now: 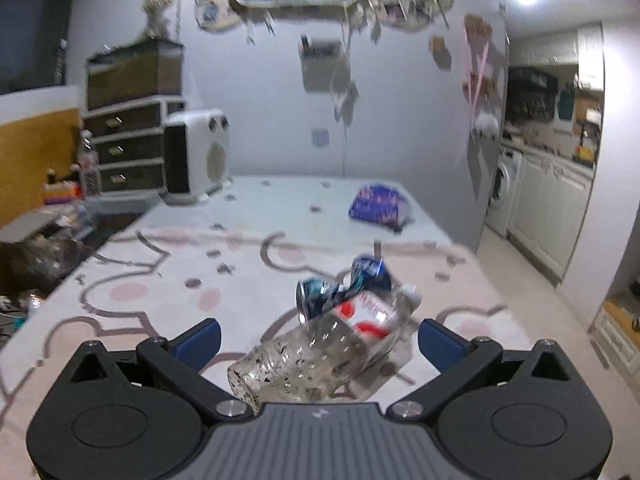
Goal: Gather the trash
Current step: 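Grasp the clear plastic water bottle with the left tool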
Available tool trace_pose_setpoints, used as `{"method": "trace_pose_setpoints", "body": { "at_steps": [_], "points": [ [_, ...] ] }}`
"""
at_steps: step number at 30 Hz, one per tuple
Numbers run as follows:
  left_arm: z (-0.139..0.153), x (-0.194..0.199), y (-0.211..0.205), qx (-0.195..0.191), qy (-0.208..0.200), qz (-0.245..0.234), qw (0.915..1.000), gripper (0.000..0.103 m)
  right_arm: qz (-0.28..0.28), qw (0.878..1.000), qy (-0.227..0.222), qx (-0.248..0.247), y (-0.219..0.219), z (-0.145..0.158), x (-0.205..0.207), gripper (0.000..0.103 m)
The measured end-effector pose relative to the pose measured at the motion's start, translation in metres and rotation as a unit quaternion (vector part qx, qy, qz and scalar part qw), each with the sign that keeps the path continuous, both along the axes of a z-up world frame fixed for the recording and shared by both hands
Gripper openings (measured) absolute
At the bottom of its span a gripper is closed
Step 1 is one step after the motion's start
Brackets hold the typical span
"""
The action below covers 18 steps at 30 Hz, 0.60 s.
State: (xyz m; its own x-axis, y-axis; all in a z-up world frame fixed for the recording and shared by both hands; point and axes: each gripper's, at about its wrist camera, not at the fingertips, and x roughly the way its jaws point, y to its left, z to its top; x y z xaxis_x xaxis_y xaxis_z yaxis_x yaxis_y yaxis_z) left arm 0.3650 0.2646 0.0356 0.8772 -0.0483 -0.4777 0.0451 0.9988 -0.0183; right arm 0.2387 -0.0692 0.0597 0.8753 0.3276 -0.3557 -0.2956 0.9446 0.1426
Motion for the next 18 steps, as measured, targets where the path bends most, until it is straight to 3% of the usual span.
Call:
{"method": "trace_pose_setpoints", "body": {
  "at_steps": [4, 12, 14, 18],
  "points": [
    [-0.03, 0.02, 0.014, -0.003, 0.011, -0.03, 0.9995, 0.103, -0.006, 1.0, 0.012, 0.006, 0.009, -0.002, 0.037, 0.102],
    [-0.061, 0.037, 0.038, 0.0, -0.008, -0.074, 0.9972, 0.103, 0.024, 0.997, 0.067, 0.042, 0.054, -0.019, 0.137, 0.064],
    [-0.065, 0.043, 0.048, -0.017, -0.01, -0.074, 0.997, 0.103, 0.026, 0.994, 0.093, 0.06, 0.068, -0.031, 0.164, 0.055],
    [-0.07, 0.053, 0.064, -0.063, -0.004, -0.071, 0.9954, 0.101, 0.015, 0.988, 0.126, 0.086, 0.095, -0.06, 0.208, 0.048]
  ]
}}
